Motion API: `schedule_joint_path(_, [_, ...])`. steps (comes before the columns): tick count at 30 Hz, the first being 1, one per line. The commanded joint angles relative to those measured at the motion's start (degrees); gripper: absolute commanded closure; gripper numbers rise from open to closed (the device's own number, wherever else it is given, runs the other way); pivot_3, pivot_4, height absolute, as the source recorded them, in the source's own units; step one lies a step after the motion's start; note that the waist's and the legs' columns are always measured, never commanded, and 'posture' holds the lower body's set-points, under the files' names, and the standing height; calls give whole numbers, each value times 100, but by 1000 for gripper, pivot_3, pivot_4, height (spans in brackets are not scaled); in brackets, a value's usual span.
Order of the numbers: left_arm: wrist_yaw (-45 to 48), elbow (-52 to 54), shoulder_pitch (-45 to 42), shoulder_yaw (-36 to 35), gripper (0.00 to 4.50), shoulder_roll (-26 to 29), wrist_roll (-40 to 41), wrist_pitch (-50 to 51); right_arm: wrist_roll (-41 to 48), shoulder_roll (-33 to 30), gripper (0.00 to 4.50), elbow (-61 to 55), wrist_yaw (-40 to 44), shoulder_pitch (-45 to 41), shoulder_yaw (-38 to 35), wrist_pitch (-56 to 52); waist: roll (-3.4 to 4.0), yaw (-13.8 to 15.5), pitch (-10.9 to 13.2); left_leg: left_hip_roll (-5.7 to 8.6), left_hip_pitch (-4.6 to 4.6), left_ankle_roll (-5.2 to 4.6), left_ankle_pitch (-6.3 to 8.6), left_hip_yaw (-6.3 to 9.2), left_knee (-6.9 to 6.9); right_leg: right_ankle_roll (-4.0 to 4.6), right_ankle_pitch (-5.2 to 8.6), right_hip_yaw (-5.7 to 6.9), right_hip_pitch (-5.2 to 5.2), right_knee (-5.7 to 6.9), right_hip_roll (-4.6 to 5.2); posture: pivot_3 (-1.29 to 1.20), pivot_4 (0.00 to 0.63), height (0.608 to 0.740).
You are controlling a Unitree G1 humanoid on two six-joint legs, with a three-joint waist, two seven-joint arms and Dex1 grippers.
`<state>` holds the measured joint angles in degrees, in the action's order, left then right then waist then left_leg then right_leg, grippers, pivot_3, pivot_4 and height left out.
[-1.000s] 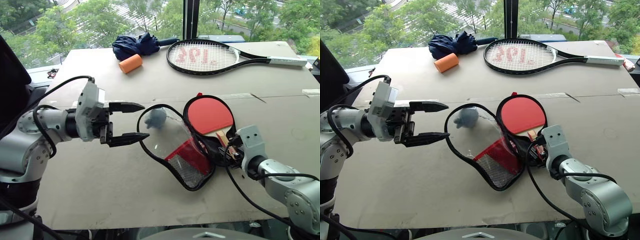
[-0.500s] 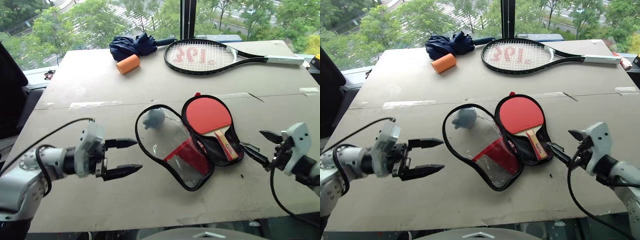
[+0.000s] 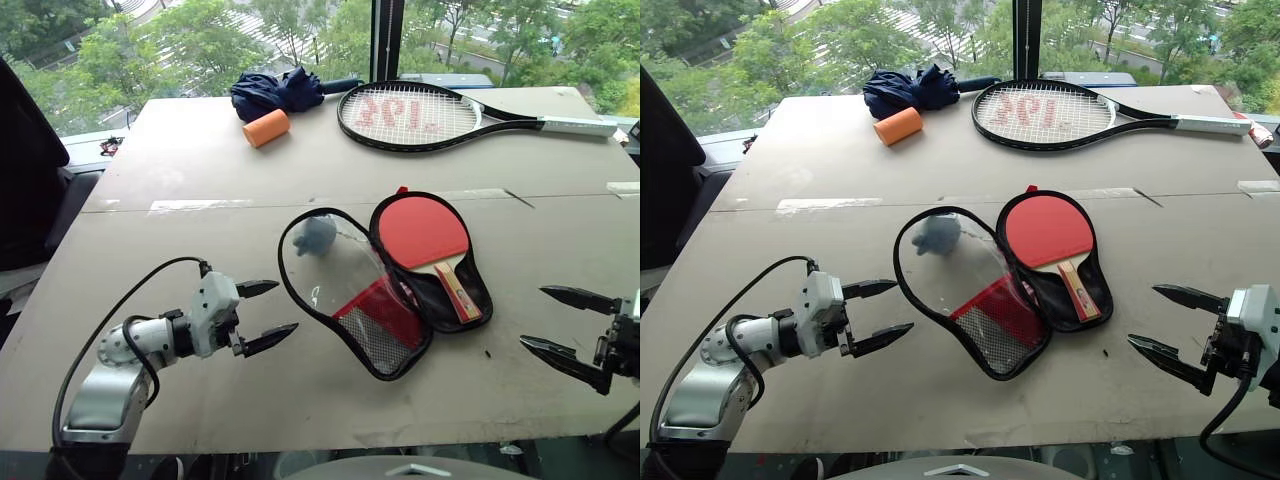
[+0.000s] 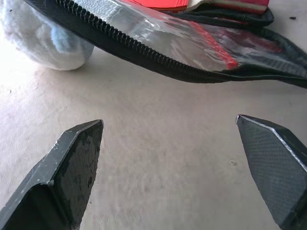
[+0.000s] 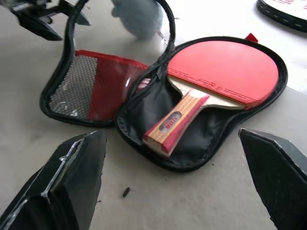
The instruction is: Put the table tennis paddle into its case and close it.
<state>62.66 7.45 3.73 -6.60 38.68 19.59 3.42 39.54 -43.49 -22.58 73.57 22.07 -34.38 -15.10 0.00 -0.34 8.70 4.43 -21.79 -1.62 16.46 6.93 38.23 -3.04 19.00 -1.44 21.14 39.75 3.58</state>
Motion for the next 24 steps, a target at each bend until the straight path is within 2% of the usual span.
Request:
schedule_joint_path(1, [89,-415,-199,254,0,-25,-323,-599,580,62,45,81,571,-192,-344,418,0,-11,0,0,0,0,0,-1,0,0,0,-1,0,-1,0,0,150,740])
schedule_joint_path(7, [82,-718,-759,686,0,-353,-356,-786,637,-50,45,-40,413,-180,-510,339,-4,33,0,2,-6,1,-1,2,6,-1,-1,4,1,-1,3,0,150,740])
schedule_joint_path(10, [184,-1025,-1104,1127,0,-590,-632,-1086,688,-103,45,-181,247,-217,-528,241,-3,53,-1,3,-6,5,-3,3,8,-2,-1,4,1,0,3,0,150,740])
schedule_joint_path(15, [108,-1371,-2056,1602,0,-1392,-548,-946,725,-132,45,-314,-53,-396,-378,140,-14,104,4,6,-10,20,-12,3,15,-3,-2,5,0,3,1,0,150,740])
schedule_joint_path(16, [-84,-1519,-2590,1624,0,-1855,-364,-695,760,-135,45,-338,-197,-481,-401,90,-15,107,4,6,-12,21,-13,3,16,-4,-2,7,1,4,0,0,150,740])
schedule_joint_path(18, [-286,-1724,-3221,1618,0,-2406,-166,-399,801,-137,45,-372,-383,-580,-423,31,-22,161,9,9,-17,21,-13,7,24,-5,-3,18,0,8,1,0,150,740])
schedule_joint_path(21, [-785,-2718,-4045,1787,0,-3086,-709,-743,789,-164,45,-456,-535,-600,-457,-57,-38,162,10,21,-42,19,-12,29,66,-20,-11,37,-1,9,3,0,150,740])
schedule_joint_path(24, [-1374,-3315,-4384,1785,0,-3351,-1043,-725,781,-132,45,-588,-673,-546,-481,-90,-47,70,9,25,-39,5,-4,13,67,-23,-11,23,-6,2,2,0,150,740])
